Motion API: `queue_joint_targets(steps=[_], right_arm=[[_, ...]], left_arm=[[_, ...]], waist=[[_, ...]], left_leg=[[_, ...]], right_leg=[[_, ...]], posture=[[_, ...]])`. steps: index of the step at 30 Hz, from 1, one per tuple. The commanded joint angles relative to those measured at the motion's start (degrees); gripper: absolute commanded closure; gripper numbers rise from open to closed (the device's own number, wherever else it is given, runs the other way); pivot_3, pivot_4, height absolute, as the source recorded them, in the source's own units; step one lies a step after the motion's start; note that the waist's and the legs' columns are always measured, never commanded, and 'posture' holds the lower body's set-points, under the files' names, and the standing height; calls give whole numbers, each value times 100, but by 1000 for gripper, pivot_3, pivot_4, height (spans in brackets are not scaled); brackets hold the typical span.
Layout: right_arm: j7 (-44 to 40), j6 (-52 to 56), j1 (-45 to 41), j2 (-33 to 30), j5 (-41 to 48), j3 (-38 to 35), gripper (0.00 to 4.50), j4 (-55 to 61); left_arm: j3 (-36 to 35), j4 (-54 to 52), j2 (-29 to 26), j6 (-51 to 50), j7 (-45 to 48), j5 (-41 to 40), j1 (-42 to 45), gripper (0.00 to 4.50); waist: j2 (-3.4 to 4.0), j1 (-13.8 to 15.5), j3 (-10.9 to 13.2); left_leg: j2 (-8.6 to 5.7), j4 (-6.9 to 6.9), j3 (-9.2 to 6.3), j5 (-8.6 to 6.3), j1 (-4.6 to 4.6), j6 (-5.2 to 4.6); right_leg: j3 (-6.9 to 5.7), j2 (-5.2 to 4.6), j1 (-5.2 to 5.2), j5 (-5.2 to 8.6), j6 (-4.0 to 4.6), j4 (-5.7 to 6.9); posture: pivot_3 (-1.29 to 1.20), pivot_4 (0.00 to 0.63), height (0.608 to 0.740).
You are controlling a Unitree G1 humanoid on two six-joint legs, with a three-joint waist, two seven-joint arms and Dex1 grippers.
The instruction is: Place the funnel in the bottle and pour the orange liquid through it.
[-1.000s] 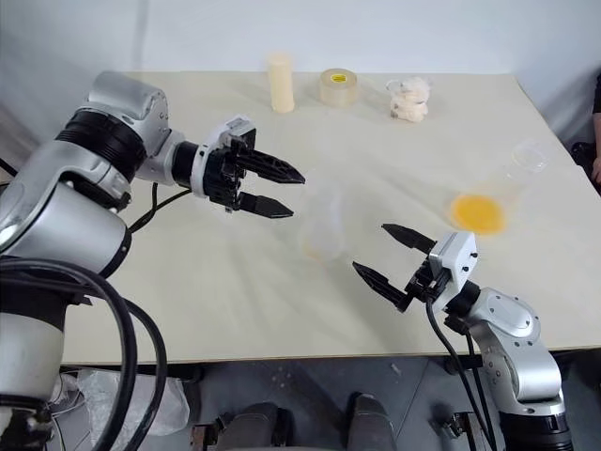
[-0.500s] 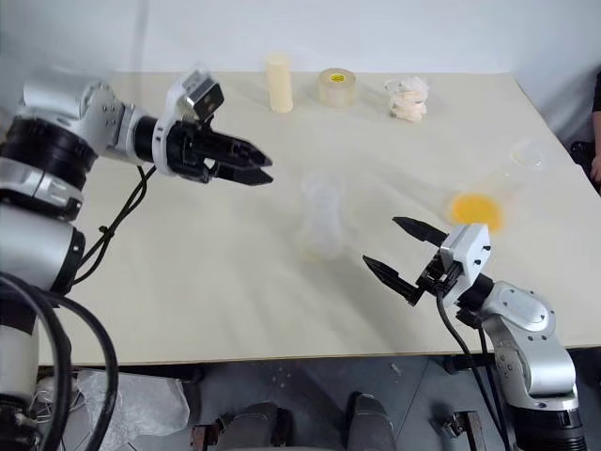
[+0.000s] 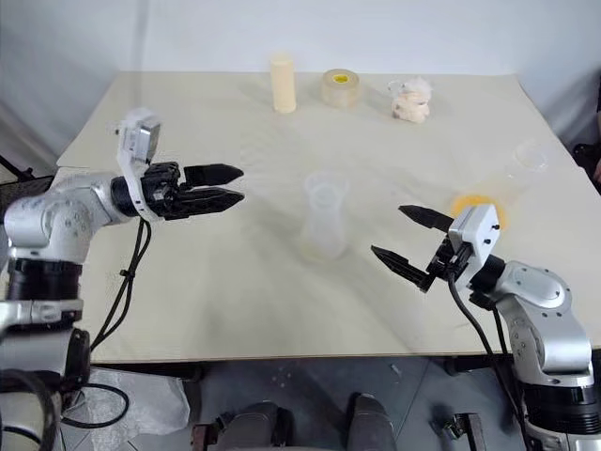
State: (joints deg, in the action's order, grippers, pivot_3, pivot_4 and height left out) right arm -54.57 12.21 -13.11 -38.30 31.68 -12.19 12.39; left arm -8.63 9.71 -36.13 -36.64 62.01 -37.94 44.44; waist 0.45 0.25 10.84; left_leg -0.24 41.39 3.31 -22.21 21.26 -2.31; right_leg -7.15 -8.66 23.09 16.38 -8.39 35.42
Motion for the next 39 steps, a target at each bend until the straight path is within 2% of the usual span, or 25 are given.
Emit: queue_joint_targets(steps=[1, 8, 13, 17, 28, 32, 39], right_arm=[[-132, 49, -155, -121, 85, -60, 0, -39], [-160, 48, -156, -208, -2, -174, 0, -136], [246, -56, 44, -187, -209, -450, 0, -114], [985, -218, 835, -107, -764, -919, 0, 145], [2968, 655, 2337, 644, -809, -2418, 0, 1630], [3356, 857, 2301, 752, -779, -2565, 0, 1716], [3741, 939, 1517, 692, -858, -2388, 0, 1200]], left_arm=[[-585, -566, 441, 1253, -585, 173, -420, 29], [-117, -719, 509, 2914, -29, 982, -1357, 29], [-47, -418, 563, 3518, 227, 1110, -1595, 29], [-8, -125, 630, 3505, 488, 935, -1555, 29], [120, 672, 882, 3555, 1118, 895, -988, 29], [135, 787, 995, 3601, 1179, 919, -924, 29], [165, 592, 1073, 3577, 1116, 920, -1043, 29]], waist=[[-1, 5, 0], [0, -1, -1], [-1, 38, -1], [0, 139, -2], [11, 128, -10], [12, 110, -11], [12, 110, -11]], left_leg=[[0, 0, 2, 0, -1, 0], [-13, -4, 20, 0, -6, 0], [-11, -6, 29, 0, -6, 0], [-9, -6, 33, 0, -5, 0], [-7, -8, 43, 0, -10, 1], [-7, -9, 46, 0, -13, 1], [-5, -10, 47, 0, -16, 1]], right_leg=[[1, 0, -1, 0, 0, 0], [-12, 1, -1, 0, 0, -3], [-17, 2, -1, 0, 0, -9], [-16, 1, -2, 0, 0, -13], [-22, 9, -15, 0, 0, -39], [-20, 10, -16, 0, 0, -42], [-17, 11, -16, 0, 0, -43]], posture=[[0, 150, 740], [0, 150, 740], [0, 150, 740], [0, 150, 740], [0, 150, 740], [0, 150, 740], [0, 150, 740]])
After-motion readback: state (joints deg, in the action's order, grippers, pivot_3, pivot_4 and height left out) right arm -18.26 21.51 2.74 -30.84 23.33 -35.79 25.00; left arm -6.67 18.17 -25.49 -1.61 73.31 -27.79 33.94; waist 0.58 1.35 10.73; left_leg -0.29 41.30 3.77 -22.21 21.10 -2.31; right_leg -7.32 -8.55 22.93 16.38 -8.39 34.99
